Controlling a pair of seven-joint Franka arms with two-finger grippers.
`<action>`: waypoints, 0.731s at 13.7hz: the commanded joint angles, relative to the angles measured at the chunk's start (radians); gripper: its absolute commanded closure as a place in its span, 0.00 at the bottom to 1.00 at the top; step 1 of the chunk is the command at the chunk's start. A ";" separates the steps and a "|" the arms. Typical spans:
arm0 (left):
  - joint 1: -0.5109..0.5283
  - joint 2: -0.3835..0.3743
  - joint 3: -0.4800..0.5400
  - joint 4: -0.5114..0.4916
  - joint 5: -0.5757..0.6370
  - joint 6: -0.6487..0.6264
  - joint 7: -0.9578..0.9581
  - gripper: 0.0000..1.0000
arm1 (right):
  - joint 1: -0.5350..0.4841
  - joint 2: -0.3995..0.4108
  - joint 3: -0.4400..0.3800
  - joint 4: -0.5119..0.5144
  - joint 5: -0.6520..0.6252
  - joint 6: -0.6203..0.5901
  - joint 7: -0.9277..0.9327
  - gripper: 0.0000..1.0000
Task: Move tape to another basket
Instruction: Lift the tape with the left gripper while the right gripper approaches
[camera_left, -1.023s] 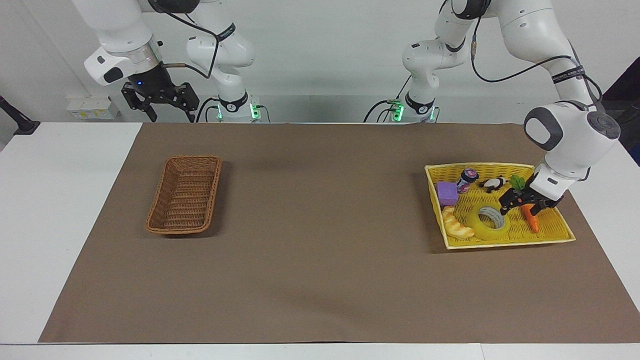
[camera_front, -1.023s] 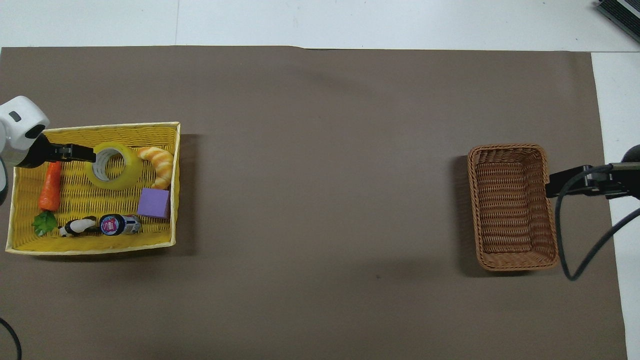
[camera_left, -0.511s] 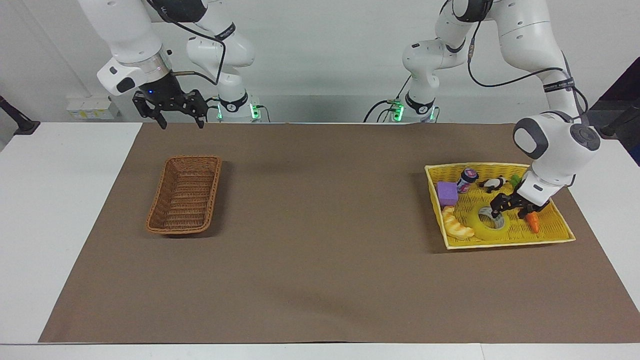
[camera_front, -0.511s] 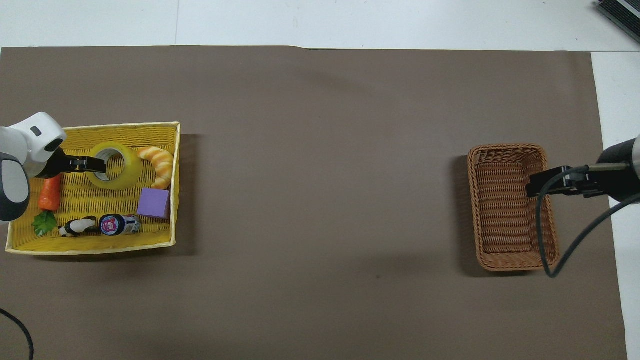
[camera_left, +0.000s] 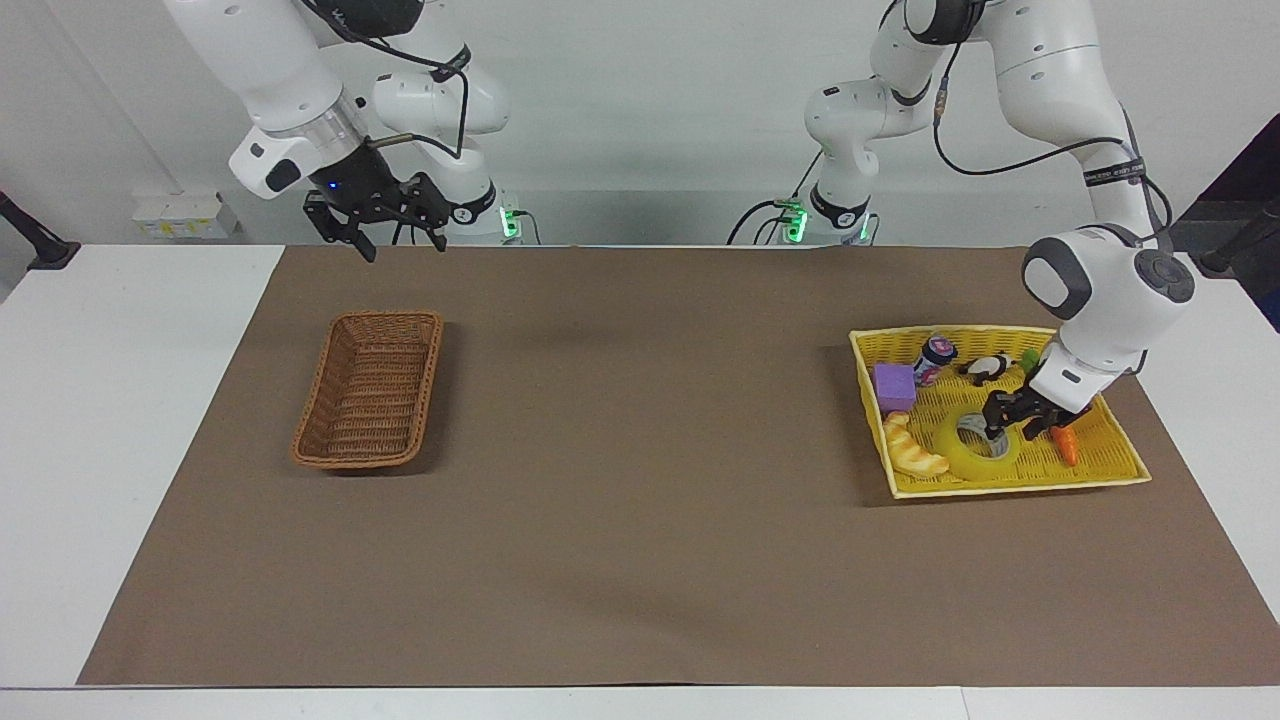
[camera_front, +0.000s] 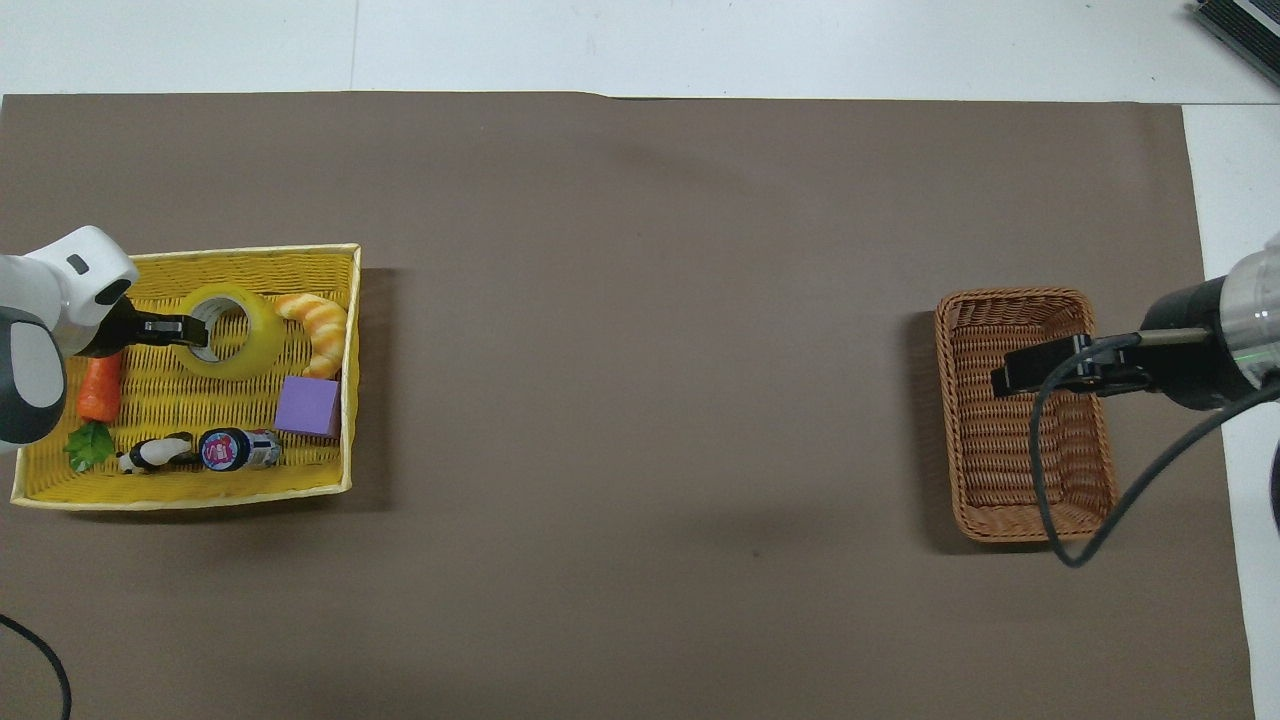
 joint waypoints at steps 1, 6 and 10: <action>-0.002 -0.002 0.001 -0.010 -0.019 0.027 0.028 1.00 | 0.004 -0.022 0.000 -0.057 0.080 0.053 -0.013 0.00; -0.008 -0.026 0.000 0.018 -0.017 0.000 0.029 1.00 | 0.041 -0.015 0.000 -0.131 0.272 0.097 -0.022 0.00; -0.040 -0.091 -0.011 0.059 -0.019 -0.103 0.015 1.00 | 0.084 0.015 0.000 -0.154 0.384 0.122 -0.028 0.00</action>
